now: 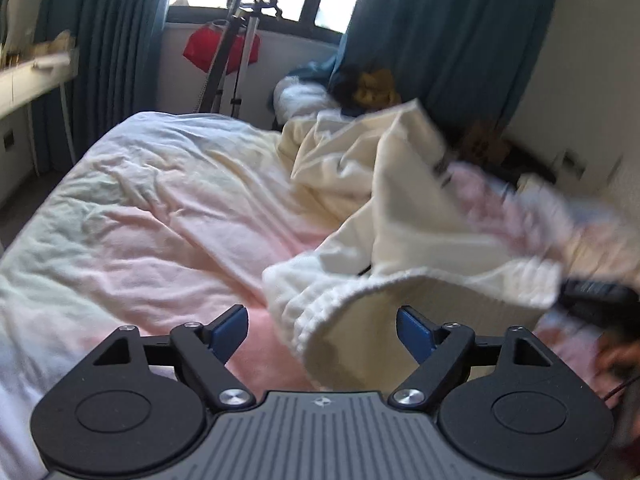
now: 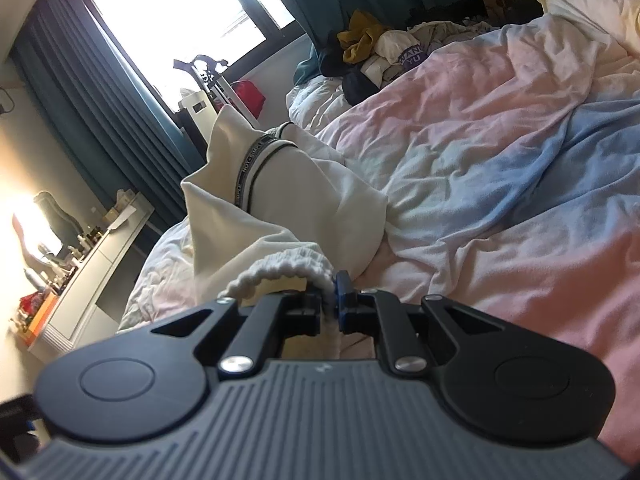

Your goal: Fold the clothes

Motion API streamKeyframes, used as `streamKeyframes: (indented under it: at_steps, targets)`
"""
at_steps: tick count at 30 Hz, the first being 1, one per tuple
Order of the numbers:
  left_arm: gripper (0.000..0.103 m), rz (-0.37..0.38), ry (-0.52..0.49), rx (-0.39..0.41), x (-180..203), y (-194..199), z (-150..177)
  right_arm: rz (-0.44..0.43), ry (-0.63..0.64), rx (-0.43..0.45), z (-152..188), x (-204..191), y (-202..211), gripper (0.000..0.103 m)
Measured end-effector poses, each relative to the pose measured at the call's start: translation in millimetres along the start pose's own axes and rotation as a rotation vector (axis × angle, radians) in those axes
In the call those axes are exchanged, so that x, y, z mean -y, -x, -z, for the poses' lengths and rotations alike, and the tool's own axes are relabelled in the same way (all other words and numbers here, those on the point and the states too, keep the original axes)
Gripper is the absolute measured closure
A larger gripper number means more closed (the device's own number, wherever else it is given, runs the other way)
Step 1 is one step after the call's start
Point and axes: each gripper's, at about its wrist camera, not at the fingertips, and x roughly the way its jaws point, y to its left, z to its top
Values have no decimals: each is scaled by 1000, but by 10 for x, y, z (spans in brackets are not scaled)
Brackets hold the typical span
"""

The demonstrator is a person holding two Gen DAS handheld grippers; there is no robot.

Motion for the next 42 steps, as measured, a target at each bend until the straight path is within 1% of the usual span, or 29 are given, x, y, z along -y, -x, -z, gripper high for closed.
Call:
streamKeyframes:
  at_steps: [2, 4, 6, 7, 8, 9, 10, 12, 15, 17, 19, 21, 24, 26, 29, 32, 34, 37, 39, 42]
  targets:
    - [26, -53, -36, -42, 35, -149, 18, 1, 5, -6, 2, -7, -10, 92]
    - [32, -90, -28, -63, -2, -287, 14, 11, 31, -20, 15, -33, -43, 92]
    - [34, -125, 11, -75, -74, -433, -17, 23, 59, -36, 32, -58, -81, 91]
    - [41, -138, 36, -81, -108, -494, -34, 26, 65, -47, 42, -57, -102, 91]
    - [44, -131, 62, -83, -141, -535, -50, 26, 67, -59, 50, -49, -122, 91]
    - [53, -124, 87, -84, -174, -576, -66, 25, 67, -70, 57, -39, -142, 91]
    - [68, -117, 112, -85, -206, -614, -83, 24, 68, -80, 64, -29, -161, 91]
    - [89, -104, 140, -78, -223, -645, -139, 31, 73, -108, 90, -22, -205, 90]
    - [92, -123, 163, -28, -190, -581, -286, 17, 54, -145, 138, -10, -238, 91]
    - [92, -131, 180, 24, -189, -486, -466, -17, 35, -135, 145, -20, -203, 92]
    - [93, -161, 175, 86, -220, -379, -705, -96, 1, -112, 133, -49, -135, 92]
    - [93, -203, 161, 145, -269, -287, -950, -191, -4, -91, 100, -136, -45, 92]
    - [93, -256, 169, 202, -449, -232, -1364, -300, 38, -64, 70, -374, 62, 92]
    - [93, -281, 165, 236, -552, -255, -1632, -361, 19, -89, 52, -561, 11, 92]
    - [93, -324, 169, 267, -741, -360, -2034, -427, 94, -83, -1, -1032, -92, 92]
    - [93, -369, 181, 268, -1042, -611, -2343, -462, 167, -89, 32, -1449, -305, 92]
    - [93, -392, 181, 244, -1273, -894, -2411, -462, 217, -102, 135, -1687, -533, 92]
    - [93, -424, 202, 164, -1644, -1425, -2279, -467, 303, -112, 437, -1882, -937, 92]
    - [92, -429, 231, 125, -1855, -1733, -2118, -457, 346, -146, 645, -1879, -1189, 92]
    - [91, -430, 275, 112, -2116, -2028, -1880, -419, 348, -208, 853, -1760, -1479, 92]
